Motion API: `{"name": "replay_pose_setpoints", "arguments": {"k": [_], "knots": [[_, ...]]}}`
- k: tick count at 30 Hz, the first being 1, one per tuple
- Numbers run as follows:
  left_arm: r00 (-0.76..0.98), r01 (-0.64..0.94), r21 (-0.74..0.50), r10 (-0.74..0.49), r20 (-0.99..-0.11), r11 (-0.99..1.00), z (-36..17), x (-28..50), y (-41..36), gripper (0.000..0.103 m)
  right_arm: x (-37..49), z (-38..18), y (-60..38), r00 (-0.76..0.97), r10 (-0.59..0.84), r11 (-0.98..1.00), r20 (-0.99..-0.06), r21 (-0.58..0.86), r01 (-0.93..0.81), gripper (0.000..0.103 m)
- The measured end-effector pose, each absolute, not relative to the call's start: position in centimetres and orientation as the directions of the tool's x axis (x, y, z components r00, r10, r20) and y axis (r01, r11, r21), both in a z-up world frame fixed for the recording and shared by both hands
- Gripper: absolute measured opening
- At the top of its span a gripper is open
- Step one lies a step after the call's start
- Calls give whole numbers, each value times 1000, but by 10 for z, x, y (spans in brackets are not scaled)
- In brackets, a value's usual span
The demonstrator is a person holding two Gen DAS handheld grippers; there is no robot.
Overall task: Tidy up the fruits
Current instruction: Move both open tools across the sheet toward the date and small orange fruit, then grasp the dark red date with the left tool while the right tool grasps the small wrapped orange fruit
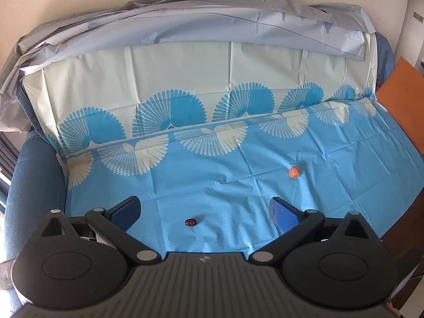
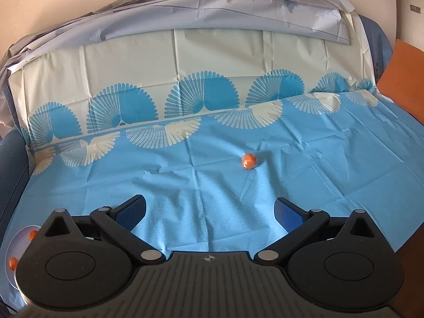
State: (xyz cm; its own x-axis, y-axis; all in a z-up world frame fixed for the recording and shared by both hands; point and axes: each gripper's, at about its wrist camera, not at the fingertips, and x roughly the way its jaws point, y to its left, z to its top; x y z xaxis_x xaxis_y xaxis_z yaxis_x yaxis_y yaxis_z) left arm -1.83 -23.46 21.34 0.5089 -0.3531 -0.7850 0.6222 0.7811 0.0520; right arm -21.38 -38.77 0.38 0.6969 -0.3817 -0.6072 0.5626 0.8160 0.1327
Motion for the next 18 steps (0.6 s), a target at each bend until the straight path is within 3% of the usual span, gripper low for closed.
{"name": "replay_pose_setpoints", "arguments": {"k": [8, 12, 18], "knots": [[490, 615, 6, -376, -787, 788, 198, -5, -254, 103, -204, -6, -402, 685, -382, 814, -621, 125, 568, 102], [429, 659, -12, -388, -816, 752, 162, 5, -267, 103, -200, -13, -409, 676, -383, 811, -629, 122, 573, 102], [505, 644, 167, -251, -826, 746, 76, 32, -277, 103, -197, -29, -426, 662, -398, 795, -635, 121, 594, 102]]}}
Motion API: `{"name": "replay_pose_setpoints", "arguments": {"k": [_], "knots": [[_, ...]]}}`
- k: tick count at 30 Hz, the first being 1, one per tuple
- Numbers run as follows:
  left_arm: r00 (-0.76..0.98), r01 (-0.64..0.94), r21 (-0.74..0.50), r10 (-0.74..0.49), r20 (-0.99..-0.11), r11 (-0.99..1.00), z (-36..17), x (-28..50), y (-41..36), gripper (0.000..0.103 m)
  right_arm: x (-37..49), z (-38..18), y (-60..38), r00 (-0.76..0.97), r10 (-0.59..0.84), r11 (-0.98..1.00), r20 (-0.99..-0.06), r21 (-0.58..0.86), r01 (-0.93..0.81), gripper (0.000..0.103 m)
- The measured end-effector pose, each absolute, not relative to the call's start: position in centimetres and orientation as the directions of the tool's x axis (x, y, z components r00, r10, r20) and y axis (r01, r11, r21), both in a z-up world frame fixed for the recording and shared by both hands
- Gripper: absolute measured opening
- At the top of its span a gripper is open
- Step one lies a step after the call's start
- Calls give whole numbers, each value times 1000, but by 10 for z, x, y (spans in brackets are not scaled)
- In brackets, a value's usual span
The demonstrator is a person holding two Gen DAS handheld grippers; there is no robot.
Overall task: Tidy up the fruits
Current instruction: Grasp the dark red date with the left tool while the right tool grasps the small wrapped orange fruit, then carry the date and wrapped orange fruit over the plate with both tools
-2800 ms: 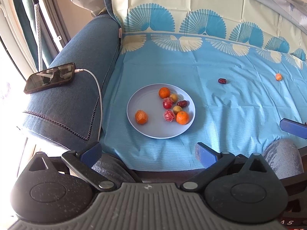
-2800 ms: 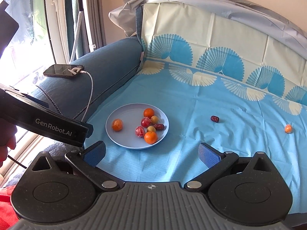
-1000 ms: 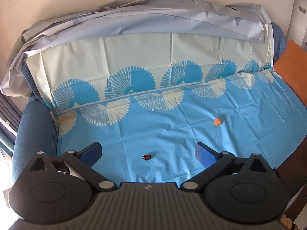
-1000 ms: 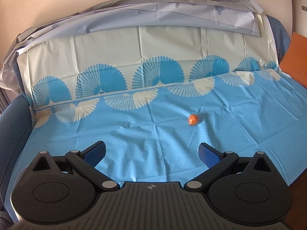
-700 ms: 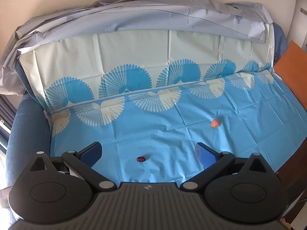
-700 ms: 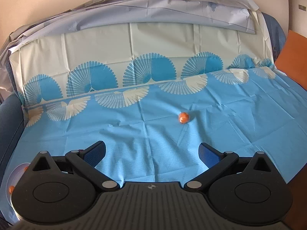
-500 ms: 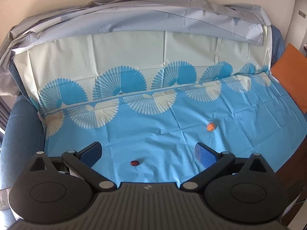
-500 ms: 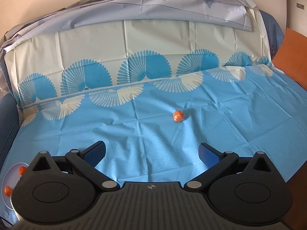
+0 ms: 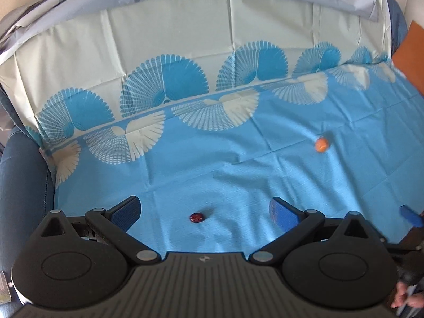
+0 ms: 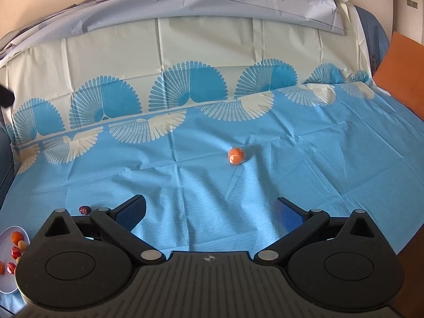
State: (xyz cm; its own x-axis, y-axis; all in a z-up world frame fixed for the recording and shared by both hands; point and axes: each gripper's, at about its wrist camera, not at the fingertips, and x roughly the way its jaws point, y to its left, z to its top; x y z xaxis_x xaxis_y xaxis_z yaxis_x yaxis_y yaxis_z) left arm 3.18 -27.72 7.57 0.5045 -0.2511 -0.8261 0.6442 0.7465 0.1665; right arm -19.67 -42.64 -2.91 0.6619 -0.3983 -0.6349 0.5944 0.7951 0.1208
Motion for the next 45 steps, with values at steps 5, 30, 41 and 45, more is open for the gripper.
{"name": "replay_pose_setpoints", "arguments": {"k": [5, 30, 41, 45], "knots": [[504, 584, 170, -190, -842, 794, -8, 69, -268, 103, -177, -62, -457, 640, -431, 759, -636, 128, 639, 102], [386, 528, -51, -293, -875, 848, -164, 130, -248, 34, -10, -183, -568, 514, -539, 692, -667, -3, 722, 39], [450, 539, 41, -247, -858, 841, -65, 57, -196, 34, -84, -64, -434, 730, -388, 812, -562, 166, 559, 39], [460, 528, 48, -238, -855, 848, -31, 19, -146, 34, -123, -33, -362, 778, -297, 848, -553, 222, 482, 39]]}}
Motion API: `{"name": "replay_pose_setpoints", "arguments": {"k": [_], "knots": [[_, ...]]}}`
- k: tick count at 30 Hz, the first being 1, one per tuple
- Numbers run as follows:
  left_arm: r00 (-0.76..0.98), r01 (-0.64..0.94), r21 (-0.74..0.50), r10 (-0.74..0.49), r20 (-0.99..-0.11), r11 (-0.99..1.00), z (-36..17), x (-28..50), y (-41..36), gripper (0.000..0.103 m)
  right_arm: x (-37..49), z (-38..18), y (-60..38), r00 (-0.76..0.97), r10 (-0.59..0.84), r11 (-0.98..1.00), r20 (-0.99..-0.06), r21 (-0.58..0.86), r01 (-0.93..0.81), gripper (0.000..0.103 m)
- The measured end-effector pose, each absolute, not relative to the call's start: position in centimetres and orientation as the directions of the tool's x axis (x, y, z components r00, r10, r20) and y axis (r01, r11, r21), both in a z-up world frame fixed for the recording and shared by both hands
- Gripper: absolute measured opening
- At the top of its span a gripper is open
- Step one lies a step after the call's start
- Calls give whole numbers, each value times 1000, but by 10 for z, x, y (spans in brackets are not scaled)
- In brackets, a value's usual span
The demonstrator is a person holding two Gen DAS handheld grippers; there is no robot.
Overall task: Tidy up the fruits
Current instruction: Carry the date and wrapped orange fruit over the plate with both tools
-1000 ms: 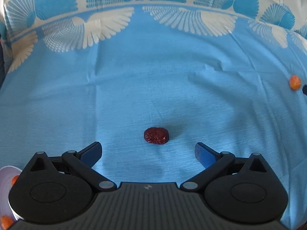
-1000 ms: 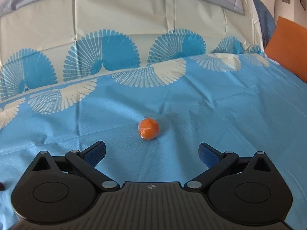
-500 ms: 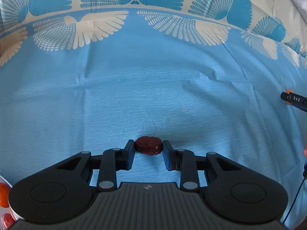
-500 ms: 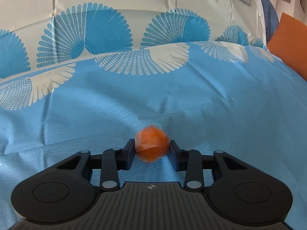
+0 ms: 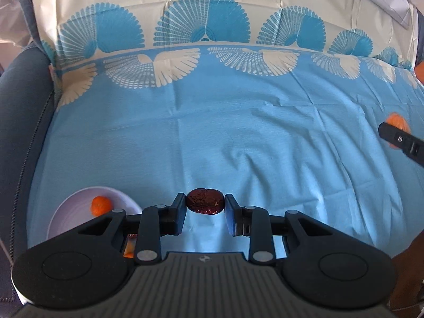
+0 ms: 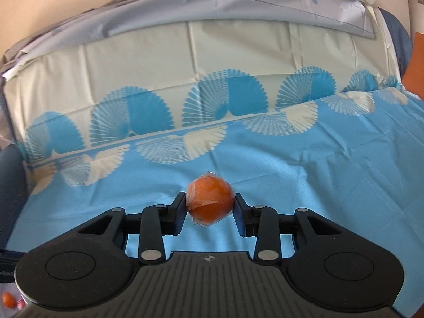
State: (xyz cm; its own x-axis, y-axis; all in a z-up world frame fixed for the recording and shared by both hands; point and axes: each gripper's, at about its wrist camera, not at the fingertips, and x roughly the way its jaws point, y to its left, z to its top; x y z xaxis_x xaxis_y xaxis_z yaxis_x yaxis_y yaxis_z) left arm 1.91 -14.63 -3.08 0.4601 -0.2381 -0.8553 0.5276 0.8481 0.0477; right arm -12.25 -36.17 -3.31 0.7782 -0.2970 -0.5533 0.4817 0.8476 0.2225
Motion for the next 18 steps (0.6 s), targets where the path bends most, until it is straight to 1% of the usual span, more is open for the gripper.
{"name": "replay_pose_setpoints", "arguments": {"k": [3, 9, 12, 15, 18], "knots": [[474, 514, 62, -224, -852, 855, -13, -8, -103, 34, -148, -21, -305, 790, -225, 881, -571, 227, 415, 39], [507, 467, 102, -172, -844, 878, 7, -61, -9, 34, -183, -11, -206, 768, -34, 926, -640, 270, 265, 39], [518, 436, 93, -165, -839, 895, 12, -83, 29, 34, -192, -8, -163, 751, 36, 947, -659, 263, 185, 39], [529, 417, 85, -166, -833, 905, 16, -99, 56, 34, -199, -1, -126, 743, 78, 968, -664, 230, 104, 39], [548, 408, 77, -176, -818, 910, 20, -109, 72, 34, -202, 8, -103, 753, 84, 984, -653, 174, 41, 39]]}}
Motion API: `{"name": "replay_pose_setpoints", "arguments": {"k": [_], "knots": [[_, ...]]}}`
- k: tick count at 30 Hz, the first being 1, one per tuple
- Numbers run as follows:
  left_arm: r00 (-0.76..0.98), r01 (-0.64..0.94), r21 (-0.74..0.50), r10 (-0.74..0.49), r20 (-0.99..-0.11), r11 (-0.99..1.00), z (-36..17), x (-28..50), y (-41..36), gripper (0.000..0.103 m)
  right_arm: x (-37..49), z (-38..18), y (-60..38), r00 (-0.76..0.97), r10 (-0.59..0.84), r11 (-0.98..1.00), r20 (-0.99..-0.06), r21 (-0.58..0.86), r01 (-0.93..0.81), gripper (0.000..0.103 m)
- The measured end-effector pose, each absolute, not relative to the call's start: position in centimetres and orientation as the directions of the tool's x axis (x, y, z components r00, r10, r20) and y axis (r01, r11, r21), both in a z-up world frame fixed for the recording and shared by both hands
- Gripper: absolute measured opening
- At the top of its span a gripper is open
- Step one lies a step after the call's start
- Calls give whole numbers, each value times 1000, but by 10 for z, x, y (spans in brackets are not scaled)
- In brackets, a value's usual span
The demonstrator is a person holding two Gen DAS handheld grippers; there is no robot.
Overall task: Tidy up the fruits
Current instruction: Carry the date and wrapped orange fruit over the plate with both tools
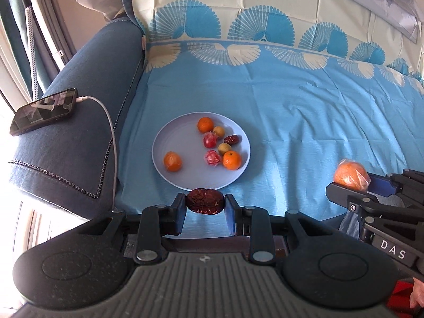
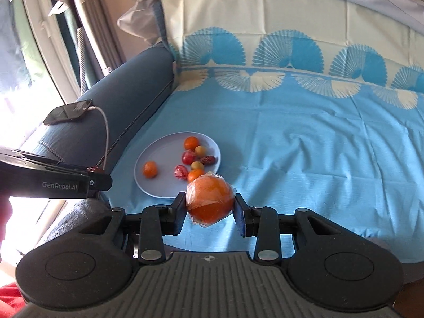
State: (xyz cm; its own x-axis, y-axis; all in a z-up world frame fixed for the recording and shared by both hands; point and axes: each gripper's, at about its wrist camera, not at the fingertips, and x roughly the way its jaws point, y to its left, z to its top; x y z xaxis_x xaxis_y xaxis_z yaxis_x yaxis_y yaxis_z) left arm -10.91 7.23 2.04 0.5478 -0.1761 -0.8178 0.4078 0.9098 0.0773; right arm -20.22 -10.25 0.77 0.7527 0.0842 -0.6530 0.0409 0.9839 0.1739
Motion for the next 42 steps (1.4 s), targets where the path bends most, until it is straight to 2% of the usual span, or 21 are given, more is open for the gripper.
{"name": "replay_pose_setpoints", "arguments": {"k": [14, 27, 42], "knots": [[571, 389, 8, -234, -787, 921, 31, -109, 90, 34, -212, 25, -77, 771, 31, 998, -637, 64, 12, 39], [563, 358, 3, -214, -798, 934, 24, -88, 98, 34, -197, 18, -80, 764, 14, 998, -646, 58, 30, 39], [580, 312, 1, -190, -792, 950, 23, -21, 98, 34, -141, 5, -79, 749, 47, 993, -661, 111, 35, 39]]}}
